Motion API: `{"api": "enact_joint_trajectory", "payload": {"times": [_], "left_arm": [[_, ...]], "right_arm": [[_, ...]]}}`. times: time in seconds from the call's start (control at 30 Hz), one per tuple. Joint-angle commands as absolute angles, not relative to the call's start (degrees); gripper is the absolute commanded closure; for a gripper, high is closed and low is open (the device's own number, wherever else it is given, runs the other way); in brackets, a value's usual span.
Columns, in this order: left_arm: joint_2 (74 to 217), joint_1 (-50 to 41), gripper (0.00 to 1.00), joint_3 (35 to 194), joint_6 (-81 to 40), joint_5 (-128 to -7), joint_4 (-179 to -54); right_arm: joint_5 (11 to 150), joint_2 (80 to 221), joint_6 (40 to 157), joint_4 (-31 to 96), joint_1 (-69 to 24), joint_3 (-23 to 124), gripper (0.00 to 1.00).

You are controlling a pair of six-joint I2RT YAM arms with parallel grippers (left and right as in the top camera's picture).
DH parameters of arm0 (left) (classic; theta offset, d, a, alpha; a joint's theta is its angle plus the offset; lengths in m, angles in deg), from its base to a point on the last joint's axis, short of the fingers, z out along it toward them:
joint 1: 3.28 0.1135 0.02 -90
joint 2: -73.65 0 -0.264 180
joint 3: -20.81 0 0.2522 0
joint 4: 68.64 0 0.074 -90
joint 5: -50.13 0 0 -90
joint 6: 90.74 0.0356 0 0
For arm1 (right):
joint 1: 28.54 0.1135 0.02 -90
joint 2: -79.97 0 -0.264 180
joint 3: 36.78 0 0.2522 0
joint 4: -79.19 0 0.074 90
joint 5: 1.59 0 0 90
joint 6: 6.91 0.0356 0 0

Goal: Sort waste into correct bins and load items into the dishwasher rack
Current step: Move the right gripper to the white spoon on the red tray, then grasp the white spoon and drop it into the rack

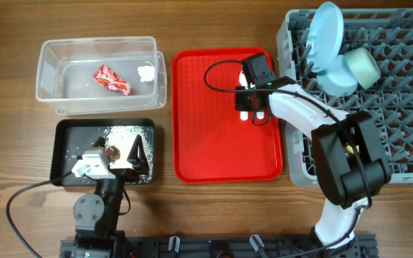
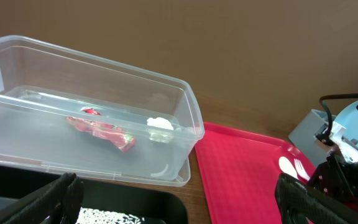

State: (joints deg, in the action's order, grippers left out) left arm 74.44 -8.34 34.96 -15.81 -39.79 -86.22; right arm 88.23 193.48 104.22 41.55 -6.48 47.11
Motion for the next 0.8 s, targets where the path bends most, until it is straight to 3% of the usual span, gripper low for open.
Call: {"api": "enact_joint_trajectory", "payload": {"times": [0.0, 0.23, 0.63, 0.77], "left_arm": [[74.0, -7.9, 0.00, 34.9, -15.0, -40.3, -86.6], [74.0, -7.9, 0.00, 34.9, -15.0, -40.3, -86.6], [74.0, -7.9, 0.00, 34.9, -15.0, -40.3, -86.6], [74.0, -7.9, 0.00, 34.9, -15.0, -40.3, -86.5]], "right_arm": [[87.9, 195.0, 104.1, 41.8, -6.3, 46.9, 0.82], [87.9, 194.0, 104.1, 38.2, -6.2, 47.1, 0.92], [88.1, 178.2, 103.6, 35.1, -6.1, 47.1, 0.92], [94.8, 172.0, 101.5, 33.1, -6.1, 47.1, 0.91]]}}
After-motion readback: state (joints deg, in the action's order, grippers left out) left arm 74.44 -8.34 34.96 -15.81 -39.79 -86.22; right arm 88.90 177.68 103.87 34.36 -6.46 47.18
